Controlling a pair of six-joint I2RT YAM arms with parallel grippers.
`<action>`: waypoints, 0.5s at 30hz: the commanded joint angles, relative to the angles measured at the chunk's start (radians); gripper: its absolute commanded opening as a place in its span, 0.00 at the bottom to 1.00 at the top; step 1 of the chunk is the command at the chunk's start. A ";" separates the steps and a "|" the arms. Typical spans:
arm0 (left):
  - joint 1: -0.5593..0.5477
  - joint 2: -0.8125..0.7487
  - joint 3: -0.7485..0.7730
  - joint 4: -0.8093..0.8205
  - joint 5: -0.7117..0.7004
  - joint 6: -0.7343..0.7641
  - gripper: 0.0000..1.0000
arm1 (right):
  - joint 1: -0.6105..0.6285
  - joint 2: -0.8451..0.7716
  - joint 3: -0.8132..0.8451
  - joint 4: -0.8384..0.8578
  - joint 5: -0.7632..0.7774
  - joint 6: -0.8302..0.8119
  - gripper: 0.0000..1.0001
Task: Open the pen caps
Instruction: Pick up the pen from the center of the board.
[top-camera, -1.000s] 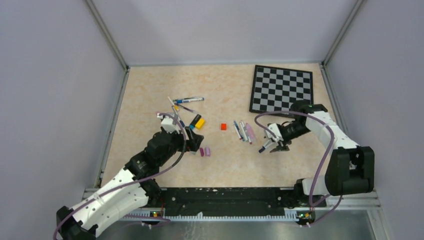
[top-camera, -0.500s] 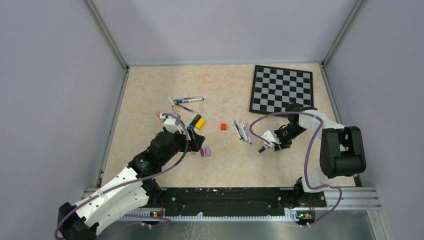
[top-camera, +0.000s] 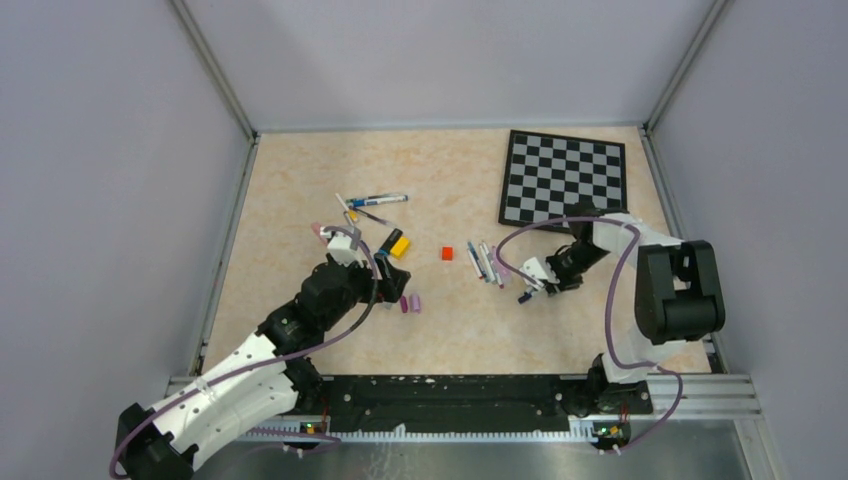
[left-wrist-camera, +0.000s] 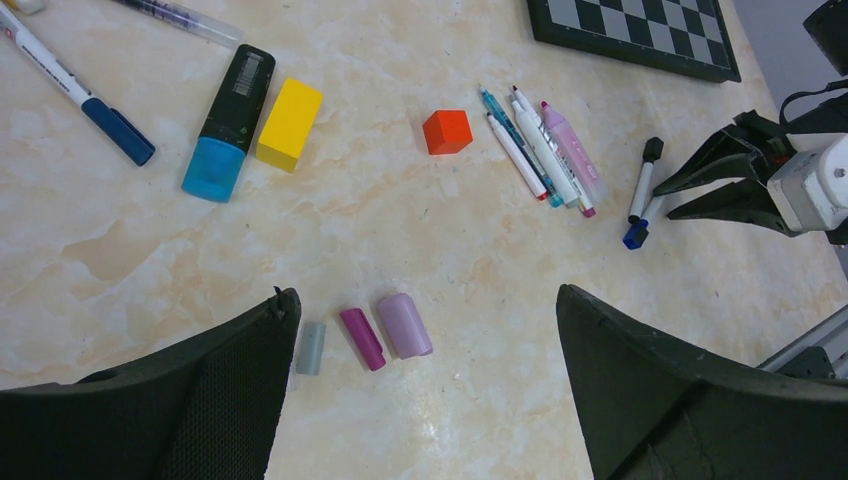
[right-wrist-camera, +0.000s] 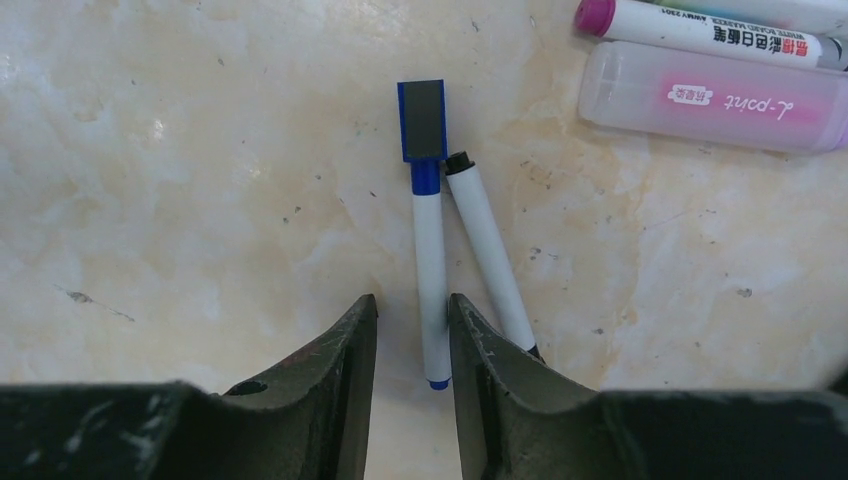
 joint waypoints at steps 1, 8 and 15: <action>0.005 0.003 -0.006 0.049 0.007 0.006 0.99 | 0.021 0.026 0.037 -0.004 0.021 0.014 0.31; 0.005 -0.004 -0.015 0.051 0.013 -0.005 0.99 | 0.072 0.059 0.067 -0.027 0.092 0.063 0.21; 0.005 -0.026 -0.030 0.052 0.022 -0.026 0.99 | 0.125 0.028 0.017 0.035 0.138 0.171 0.13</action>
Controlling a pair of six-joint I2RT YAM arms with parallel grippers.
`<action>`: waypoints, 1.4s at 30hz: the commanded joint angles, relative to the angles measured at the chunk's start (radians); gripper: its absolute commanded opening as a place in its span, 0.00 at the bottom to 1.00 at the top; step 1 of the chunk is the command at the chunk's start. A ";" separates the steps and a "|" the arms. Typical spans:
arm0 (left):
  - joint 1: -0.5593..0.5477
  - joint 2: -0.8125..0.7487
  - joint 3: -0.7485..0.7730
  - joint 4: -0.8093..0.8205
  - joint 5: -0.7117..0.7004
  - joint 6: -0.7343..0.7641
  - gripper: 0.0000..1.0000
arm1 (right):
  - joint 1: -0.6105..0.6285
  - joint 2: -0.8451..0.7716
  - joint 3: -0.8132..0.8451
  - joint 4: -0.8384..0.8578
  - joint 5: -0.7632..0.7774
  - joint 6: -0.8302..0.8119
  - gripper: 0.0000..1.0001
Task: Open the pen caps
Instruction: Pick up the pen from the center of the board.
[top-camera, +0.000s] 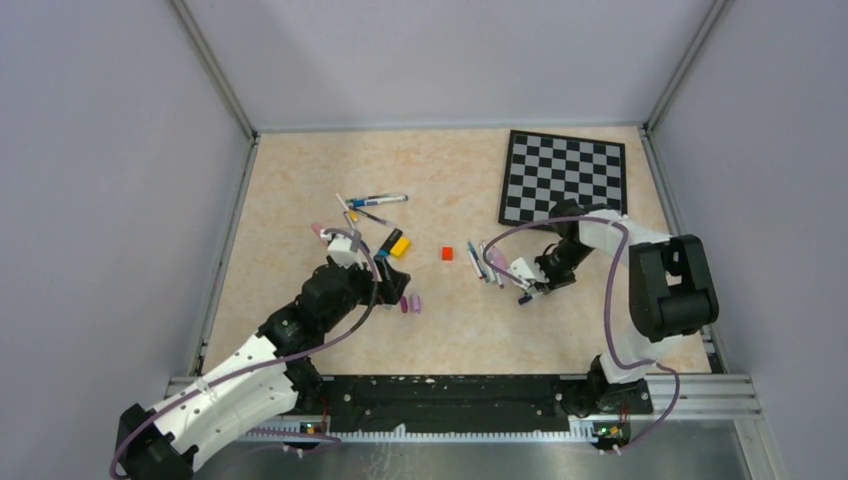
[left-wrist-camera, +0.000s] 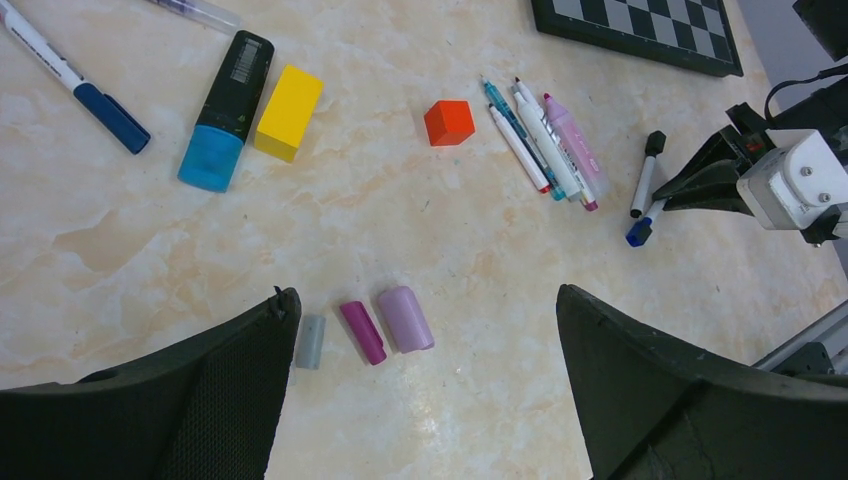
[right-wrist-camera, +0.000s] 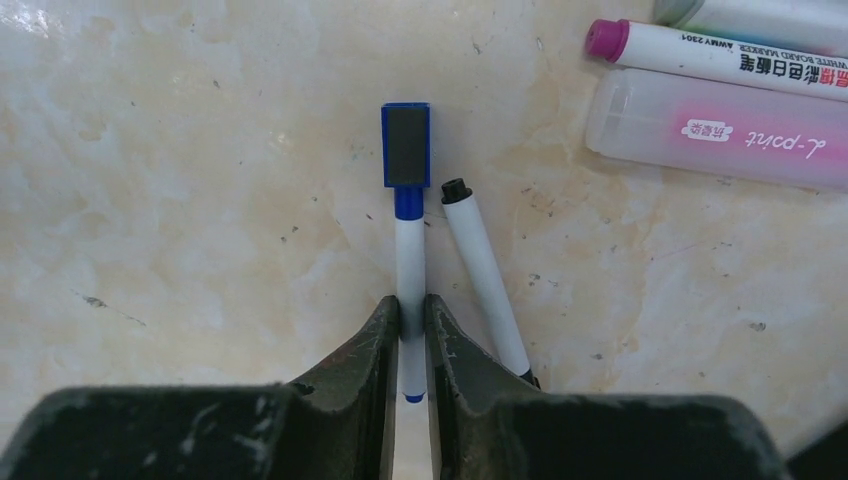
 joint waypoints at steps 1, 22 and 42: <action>0.005 -0.022 -0.015 0.046 0.017 -0.021 0.99 | 0.032 -0.020 -0.040 0.060 0.045 0.064 0.11; 0.005 0.116 -0.143 0.569 0.351 -0.278 0.99 | 0.039 -0.363 -0.149 0.192 -0.512 0.675 0.00; -0.132 0.633 0.159 0.608 0.182 -0.568 0.91 | 0.039 -0.386 -0.287 0.732 -0.753 1.499 0.00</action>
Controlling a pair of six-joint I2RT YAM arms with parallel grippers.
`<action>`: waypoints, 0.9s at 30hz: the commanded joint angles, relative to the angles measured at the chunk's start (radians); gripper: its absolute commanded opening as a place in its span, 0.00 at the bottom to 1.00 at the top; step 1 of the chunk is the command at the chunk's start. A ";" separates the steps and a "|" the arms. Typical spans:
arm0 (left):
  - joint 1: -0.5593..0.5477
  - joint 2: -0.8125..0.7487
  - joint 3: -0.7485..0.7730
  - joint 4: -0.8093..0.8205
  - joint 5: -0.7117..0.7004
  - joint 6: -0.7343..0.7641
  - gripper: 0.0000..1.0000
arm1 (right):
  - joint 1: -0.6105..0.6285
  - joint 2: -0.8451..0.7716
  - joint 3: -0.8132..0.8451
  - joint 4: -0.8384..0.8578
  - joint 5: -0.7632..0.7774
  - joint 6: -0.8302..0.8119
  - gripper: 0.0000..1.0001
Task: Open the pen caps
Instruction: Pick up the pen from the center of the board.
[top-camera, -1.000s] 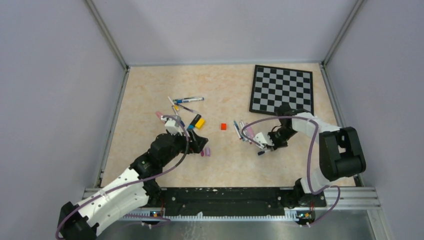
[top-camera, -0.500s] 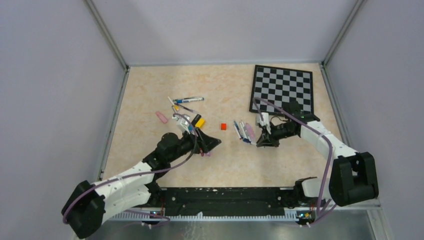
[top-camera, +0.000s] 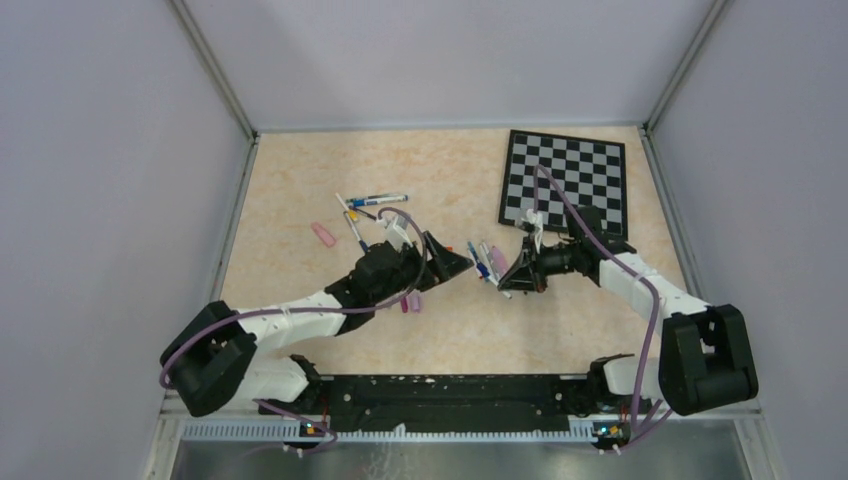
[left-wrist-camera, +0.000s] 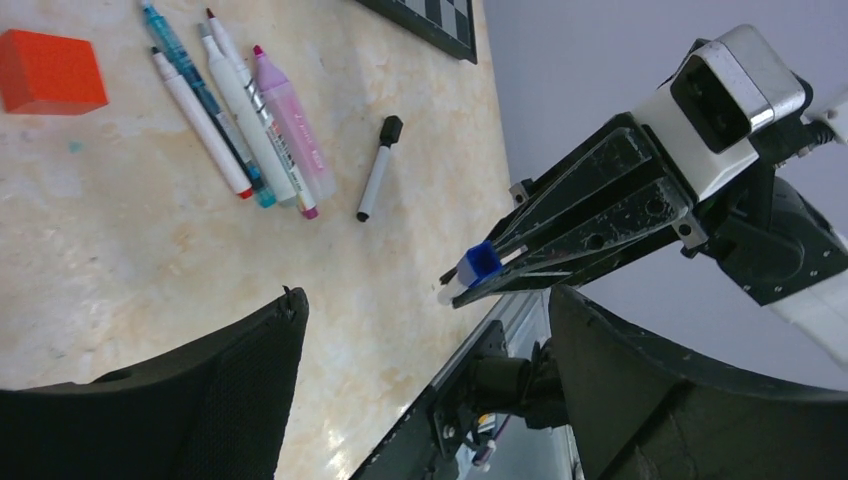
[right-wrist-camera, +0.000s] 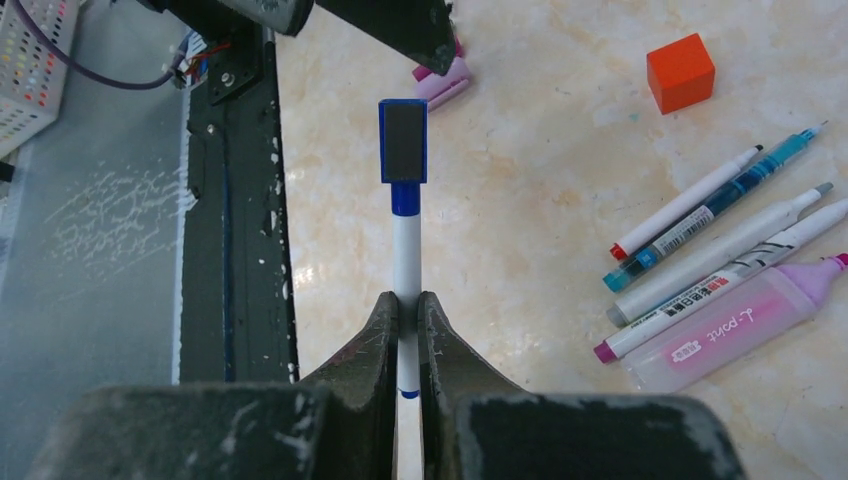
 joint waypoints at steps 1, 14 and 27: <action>-0.055 0.059 0.118 -0.070 -0.109 -0.053 0.91 | 0.012 0.011 0.006 0.104 -0.053 0.096 0.00; -0.149 0.231 0.381 -0.409 -0.280 -0.169 0.70 | 0.054 0.029 0.006 0.117 0.010 0.103 0.00; -0.181 0.276 0.439 -0.473 -0.308 -0.185 0.44 | 0.074 0.043 -0.004 0.135 0.063 0.116 0.00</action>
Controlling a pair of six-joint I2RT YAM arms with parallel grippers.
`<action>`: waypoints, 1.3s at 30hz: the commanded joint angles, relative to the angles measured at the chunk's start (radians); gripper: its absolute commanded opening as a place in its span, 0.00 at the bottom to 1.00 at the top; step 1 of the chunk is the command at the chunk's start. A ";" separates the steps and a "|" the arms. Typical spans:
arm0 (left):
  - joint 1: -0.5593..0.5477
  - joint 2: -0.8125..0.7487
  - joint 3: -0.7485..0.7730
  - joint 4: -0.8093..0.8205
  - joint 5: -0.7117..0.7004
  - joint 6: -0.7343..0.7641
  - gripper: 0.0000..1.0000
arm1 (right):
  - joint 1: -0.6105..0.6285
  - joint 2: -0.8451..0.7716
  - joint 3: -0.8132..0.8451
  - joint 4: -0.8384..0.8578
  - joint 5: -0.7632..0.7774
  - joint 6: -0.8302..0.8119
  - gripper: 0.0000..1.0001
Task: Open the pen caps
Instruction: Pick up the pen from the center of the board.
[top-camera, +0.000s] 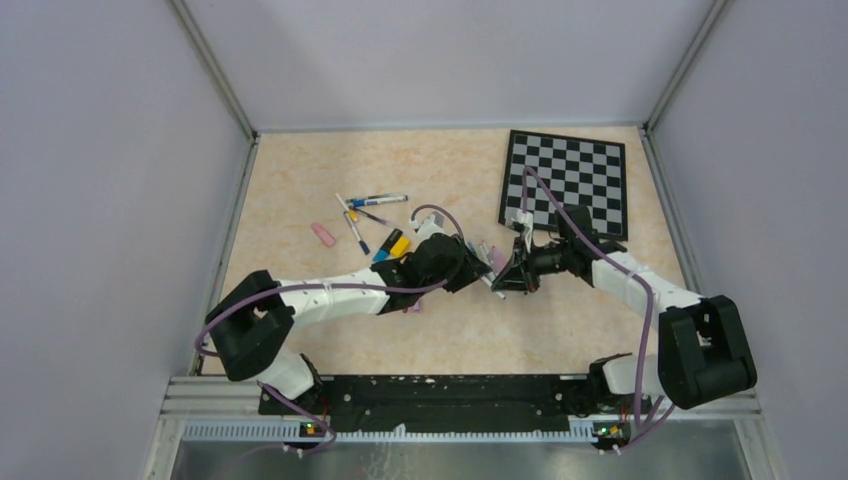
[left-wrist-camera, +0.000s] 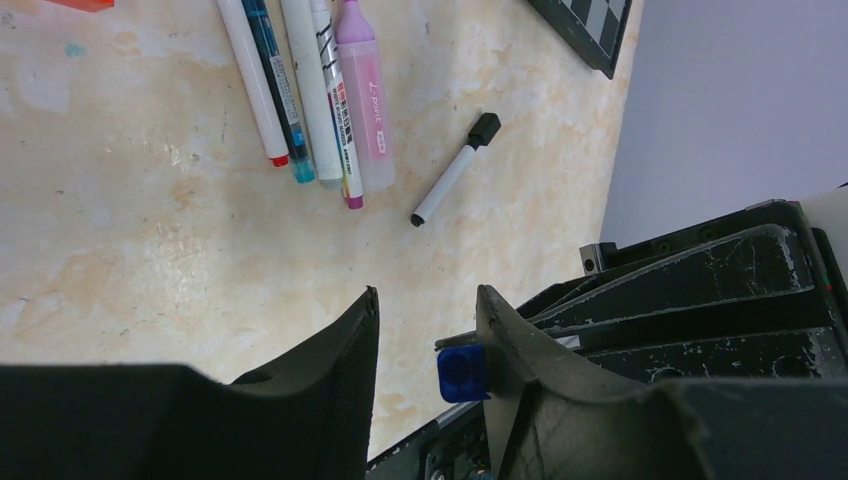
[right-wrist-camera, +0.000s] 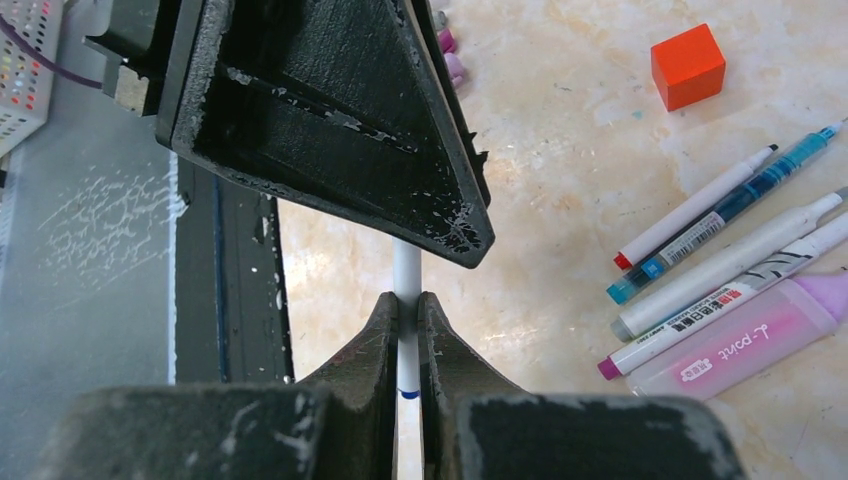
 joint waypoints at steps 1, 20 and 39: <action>-0.005 -0.004 0.042 -0.021 -0.037 -0.008 0.44 | 0.015 0.010 -0.004 0.037 0.020 0.007 0.00; -0.016 -0.052 0.029 -0.030 -0.077 -0.021 0.37 | 0.043 0.033 0.016 0.011 0.063 -0.008 0.00; -0.021 -0.084 -0.040 0.103 -0.036 0.080 0.00 | 0.050 -0.004 0.008 0.020 0.026 -0.014 0.50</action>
